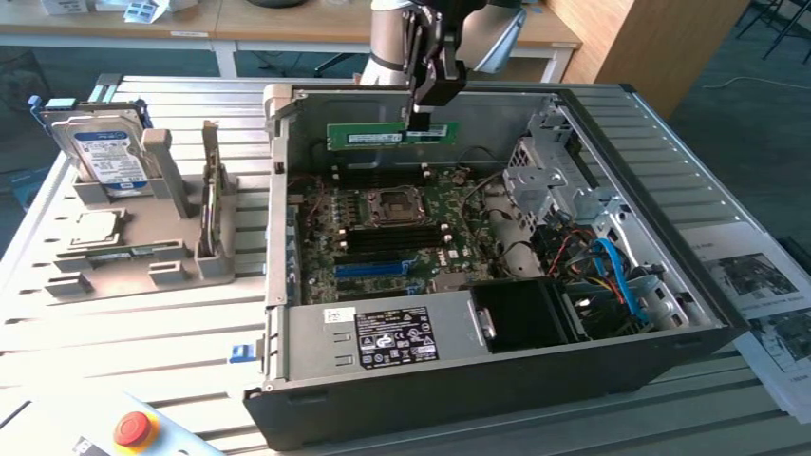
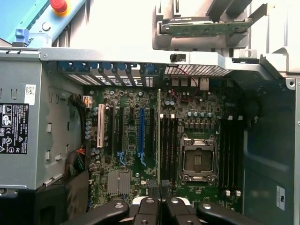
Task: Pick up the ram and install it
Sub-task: 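Pick up the ram and move it above insertion slot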
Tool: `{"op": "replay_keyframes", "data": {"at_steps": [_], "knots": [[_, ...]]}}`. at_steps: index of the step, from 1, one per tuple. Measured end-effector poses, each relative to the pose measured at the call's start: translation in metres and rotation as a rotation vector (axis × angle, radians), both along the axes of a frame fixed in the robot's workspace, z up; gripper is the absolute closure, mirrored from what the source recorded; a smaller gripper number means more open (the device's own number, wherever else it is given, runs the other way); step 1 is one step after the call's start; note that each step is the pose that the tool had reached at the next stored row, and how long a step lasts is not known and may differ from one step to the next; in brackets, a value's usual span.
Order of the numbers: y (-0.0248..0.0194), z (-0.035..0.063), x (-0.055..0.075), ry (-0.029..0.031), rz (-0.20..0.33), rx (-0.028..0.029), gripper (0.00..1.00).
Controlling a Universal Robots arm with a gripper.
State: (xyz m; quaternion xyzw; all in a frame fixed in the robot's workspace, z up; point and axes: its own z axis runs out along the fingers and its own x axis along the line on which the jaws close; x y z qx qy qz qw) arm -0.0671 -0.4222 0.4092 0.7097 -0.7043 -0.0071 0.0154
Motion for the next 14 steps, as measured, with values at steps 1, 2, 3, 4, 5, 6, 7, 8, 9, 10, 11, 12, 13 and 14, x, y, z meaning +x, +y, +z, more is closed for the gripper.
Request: {"op": "replay_keyframes", "data": {"at_steps": [1, 2, 3, 4, 5, 6, 7, 8, 9, 10, 11, 12, 13, 14], "knots": [[0.0000, 0.0000, 0.0000, 0.0000, -0.001, 0.0000, 0.88], [0.0000, 0.0000, 0.0000, 0.0000, -0.001, 0.0001, 0.88], [0.0000, 0.0000, 0.0000, 0.0000, -0.001, 0.0001, 0.88], [0.0000, 0.0000, 0.0000, 0.0000, -0.001, 0.0000, 0.88], [0.0000, 0.0000, 0.0000, 0.0000, -0.001, 0.0001, 0.88], [0.0000, 0.0000, 0.0000, 0.0001, -0.001, 0.0001, 0.88], [0.0000, 0.0000, 0.0000, 0.0000, -0.001, 0.0001, 0.88], [0.0000, -0.0001, 0.0000, 0.0000, -0.001, 0.0001, 0.88], [0.0003, -0.0003, 0.0001, -0.0002, 0.000, 0.0005, 0.88], [0.0009, -0.0003, 0.0001, -0.0001, -0.001, 0.0004, 0.88], [0.0015, -0.0003, 0.0000, -0.0001, -0.001, 0.0002, 0.88], [0.0023, -0.0005, 0.0000, -0.0001, -0.001, 0.0001, 0.88], [0.0031, -0.0007, 0.0000, -0.0001, -0.001, 0.0001, 0.88], [0.0040, -0.0009, 0.0000, -0.0002, -0.001, 0.0001, 0.88]]}}
